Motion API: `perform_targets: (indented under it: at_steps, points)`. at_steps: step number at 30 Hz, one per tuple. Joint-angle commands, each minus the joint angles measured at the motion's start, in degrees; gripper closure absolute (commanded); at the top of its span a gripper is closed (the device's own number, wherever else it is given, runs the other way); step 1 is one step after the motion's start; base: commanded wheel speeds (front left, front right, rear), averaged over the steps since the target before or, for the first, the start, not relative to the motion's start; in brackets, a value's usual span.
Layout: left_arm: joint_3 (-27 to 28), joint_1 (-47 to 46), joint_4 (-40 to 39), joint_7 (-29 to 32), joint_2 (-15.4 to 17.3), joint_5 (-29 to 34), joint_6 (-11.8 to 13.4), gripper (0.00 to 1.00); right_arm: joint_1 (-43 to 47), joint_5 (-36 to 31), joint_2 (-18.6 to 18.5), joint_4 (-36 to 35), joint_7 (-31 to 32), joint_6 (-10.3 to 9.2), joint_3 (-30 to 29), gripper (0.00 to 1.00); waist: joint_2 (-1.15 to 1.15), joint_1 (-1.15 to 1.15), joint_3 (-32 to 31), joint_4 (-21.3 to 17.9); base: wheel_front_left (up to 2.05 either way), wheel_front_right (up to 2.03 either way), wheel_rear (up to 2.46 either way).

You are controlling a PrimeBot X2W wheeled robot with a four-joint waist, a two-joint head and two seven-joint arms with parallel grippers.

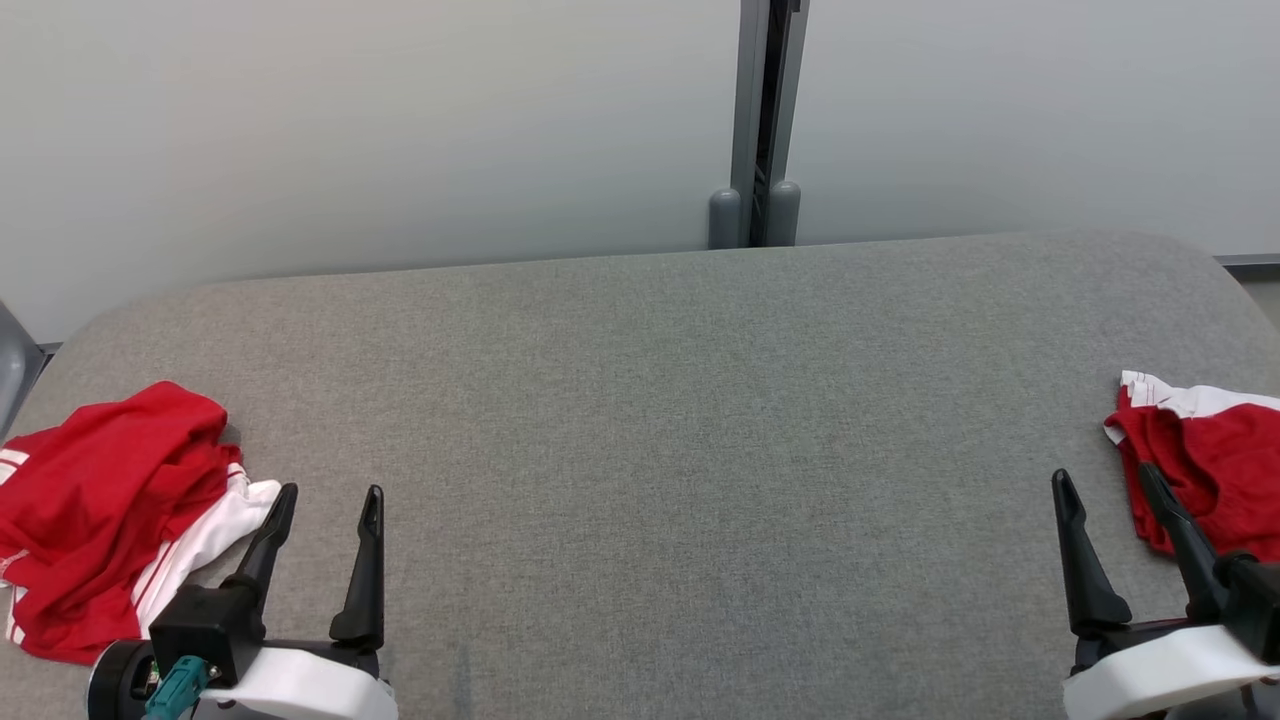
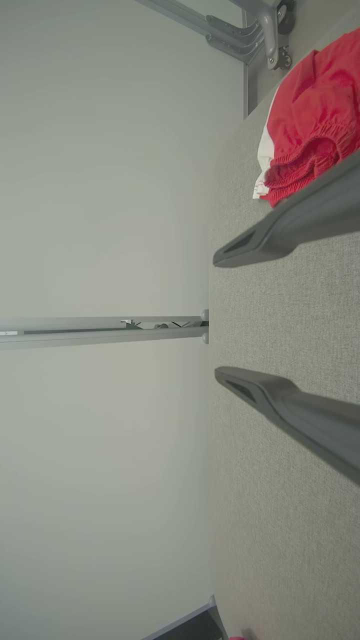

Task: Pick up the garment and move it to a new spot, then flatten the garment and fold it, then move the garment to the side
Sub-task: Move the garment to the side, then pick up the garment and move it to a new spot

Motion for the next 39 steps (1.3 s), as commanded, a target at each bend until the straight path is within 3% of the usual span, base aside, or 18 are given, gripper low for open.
perform_targets:
  at_steps: [1, 18, 39]
  points:
    - [-0.02, -0.01, -0.2, 0.23, 0.12, -0.04, 0.35, 0.0, 0.77, 0.48, -0.09, -0.23, -0.04, -0.04, -0.28, 0.0, 0.0, 0.0, 0.01, 0.1, 0.0, 0.0, 0.0]
    - [0.09, -1.19, -1.31, 0.25, 0.33, -0.71, 0.98, 0.0, 0.98, 1.27, -0.09, -0.02, -0.41, -0.04, -0.92, 0.0, 0.0, 0.0, 0.38, 2.43, 0.0, 0.0, 0.0]
    - [4.9, -5.25, 0.19, -3.49, 2.01, -3.0, 1.71, 0.0, -1.96, 0.21, -0.12, -3.61, 2.37, -0.03, 4.02, 0.0, 0.0, 0.0, 2.13, 26.31, 0.0, 0.0, 0.0]
